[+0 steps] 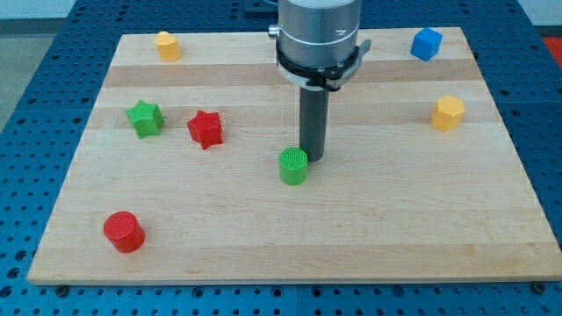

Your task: Slide the green circle towards bottom center

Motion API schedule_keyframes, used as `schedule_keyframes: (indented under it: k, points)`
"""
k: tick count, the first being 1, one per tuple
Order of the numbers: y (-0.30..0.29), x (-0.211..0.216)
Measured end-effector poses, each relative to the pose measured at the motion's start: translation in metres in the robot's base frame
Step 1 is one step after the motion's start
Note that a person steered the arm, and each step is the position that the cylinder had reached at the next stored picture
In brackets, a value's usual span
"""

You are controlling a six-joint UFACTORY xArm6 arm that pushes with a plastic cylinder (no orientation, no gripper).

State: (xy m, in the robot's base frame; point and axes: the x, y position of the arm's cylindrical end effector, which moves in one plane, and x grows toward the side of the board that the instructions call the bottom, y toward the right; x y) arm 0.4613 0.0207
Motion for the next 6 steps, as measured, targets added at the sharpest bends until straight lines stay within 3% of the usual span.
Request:
schedule_keyframes:
  k: [4,6]
  points:
    - [-0.021,-0.024]
    - [-0.03,-0.009]
